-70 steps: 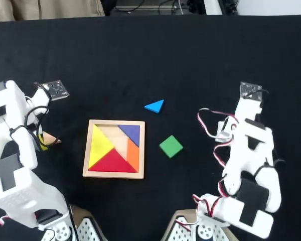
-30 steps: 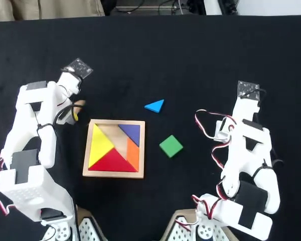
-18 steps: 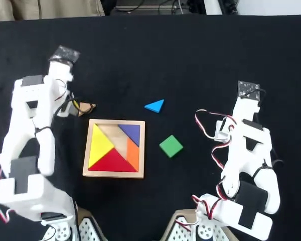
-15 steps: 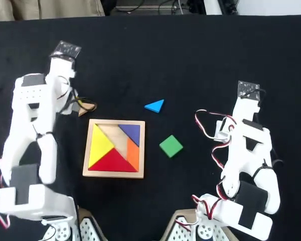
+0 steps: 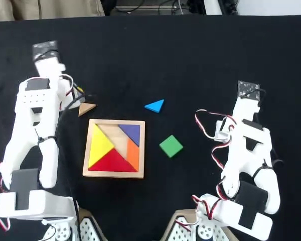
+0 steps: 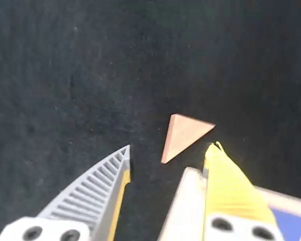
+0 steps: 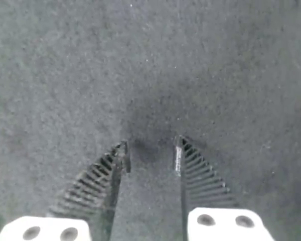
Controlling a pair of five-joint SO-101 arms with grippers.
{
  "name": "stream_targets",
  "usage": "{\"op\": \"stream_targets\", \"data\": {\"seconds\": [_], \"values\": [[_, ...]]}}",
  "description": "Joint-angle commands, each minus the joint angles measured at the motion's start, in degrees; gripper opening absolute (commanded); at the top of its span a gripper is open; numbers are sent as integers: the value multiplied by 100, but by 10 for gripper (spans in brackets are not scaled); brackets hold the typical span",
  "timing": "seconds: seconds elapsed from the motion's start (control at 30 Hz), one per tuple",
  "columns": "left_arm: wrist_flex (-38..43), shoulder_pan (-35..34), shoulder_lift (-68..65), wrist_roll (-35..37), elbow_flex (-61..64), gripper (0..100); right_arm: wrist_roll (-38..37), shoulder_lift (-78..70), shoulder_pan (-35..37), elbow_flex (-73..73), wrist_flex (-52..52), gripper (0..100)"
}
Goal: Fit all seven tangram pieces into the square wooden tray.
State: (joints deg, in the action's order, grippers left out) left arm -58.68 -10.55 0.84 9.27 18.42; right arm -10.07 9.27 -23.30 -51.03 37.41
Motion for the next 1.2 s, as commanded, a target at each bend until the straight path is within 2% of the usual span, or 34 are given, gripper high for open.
{"op": "stream_targets", "data": {"seconds": [0.0,0.07,0.17,0.23,0.3,0.5,0.63,0.77,0.93,1.17], "values": [[202,180,-202,343,-215,236,-70,75,114,92,-62,152],[264,251,-413,-290,-312,236,-70,75,114,84,-53,152],[0,224,-765,-2549,-866,236,-70,75,114,84,-44,152],[-563,154,-1037,-3956,-1402,236,-62,75,114,84,-44,152],[-1327,84,-1301,-4738,-2141,236,-35,75,114,84,-53,152],[-3174,251,-2752,-5081,-4576,236,-62,75,114,84,-44,152],[-3640,312,-4026,-4809,-6264,236,-62,75,114,84,-44,152],[-4237,488,-5064,-5002,-7758,237,-70,75,114,84,-44,152],[-4220,505,-5758,-5705,-8435,237,-70,75,114,84,-44,152],[-4220,418,-6057,-6277,-8479,237,-44,75,114,84,-44,152]]}}
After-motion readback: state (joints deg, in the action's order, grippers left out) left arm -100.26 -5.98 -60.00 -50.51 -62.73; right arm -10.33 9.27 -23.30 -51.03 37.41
